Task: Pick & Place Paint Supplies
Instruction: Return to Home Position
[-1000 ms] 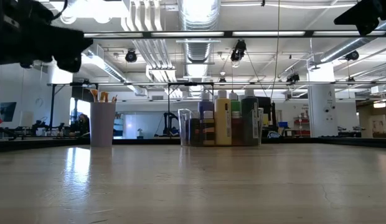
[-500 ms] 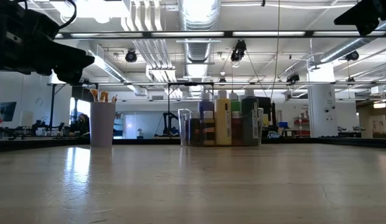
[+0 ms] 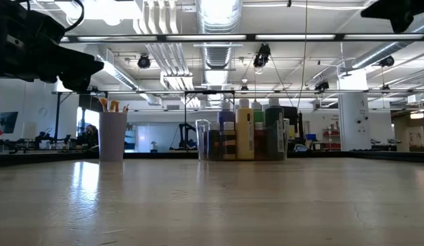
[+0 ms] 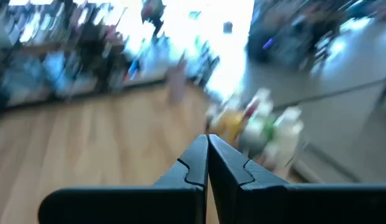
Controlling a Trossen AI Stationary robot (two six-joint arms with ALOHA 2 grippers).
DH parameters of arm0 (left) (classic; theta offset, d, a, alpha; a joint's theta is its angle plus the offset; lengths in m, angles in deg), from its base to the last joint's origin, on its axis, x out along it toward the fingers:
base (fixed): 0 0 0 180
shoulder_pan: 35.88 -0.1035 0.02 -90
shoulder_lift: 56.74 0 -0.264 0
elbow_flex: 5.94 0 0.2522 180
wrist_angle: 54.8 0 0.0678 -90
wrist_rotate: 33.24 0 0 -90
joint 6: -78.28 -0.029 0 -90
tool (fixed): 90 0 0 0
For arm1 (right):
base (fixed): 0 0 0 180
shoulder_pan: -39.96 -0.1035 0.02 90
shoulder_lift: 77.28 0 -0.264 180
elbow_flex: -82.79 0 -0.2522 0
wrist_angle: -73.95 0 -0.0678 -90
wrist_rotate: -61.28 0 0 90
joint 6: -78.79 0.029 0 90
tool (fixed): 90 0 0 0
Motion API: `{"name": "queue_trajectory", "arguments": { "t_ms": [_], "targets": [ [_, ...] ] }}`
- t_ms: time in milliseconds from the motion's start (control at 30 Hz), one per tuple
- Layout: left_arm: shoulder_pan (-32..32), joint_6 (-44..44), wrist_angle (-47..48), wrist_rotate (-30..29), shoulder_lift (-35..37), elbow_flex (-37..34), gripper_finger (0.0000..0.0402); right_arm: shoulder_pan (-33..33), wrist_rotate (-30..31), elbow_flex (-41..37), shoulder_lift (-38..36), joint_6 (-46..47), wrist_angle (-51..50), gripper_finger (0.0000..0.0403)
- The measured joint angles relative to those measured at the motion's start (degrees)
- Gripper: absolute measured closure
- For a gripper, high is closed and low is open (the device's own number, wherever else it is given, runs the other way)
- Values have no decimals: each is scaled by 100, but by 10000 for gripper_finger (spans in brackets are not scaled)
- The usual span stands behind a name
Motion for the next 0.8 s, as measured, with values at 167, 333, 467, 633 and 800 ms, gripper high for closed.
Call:
{"name": "queue_trajectory", "arguments": {
  "t_ms": [167, 333, 467, 633, 800],
  "targets": [
    [0, -2, 0, 1, 0, 0, 262, 2, 1114, -180, 30, -533, 1253, 394],
    [0, -2, -4, 2, 0, -2, 262, 2, 840, -874, 28, -791, 2393, 394],
    [0, -2, -4, 2, 0, -2, 262, 2, 360, -1662, 33, -1214, 3349, 394],
    [0, -2, -6, 4, 0, -2, 262, 2, 98, -2471, 4, -1361, 4088, 394],
    [0, -4, -7, 4, 0, -4, 262, 2, 14, -2991, -233, -1575, 4517, 394]
  ]
}}
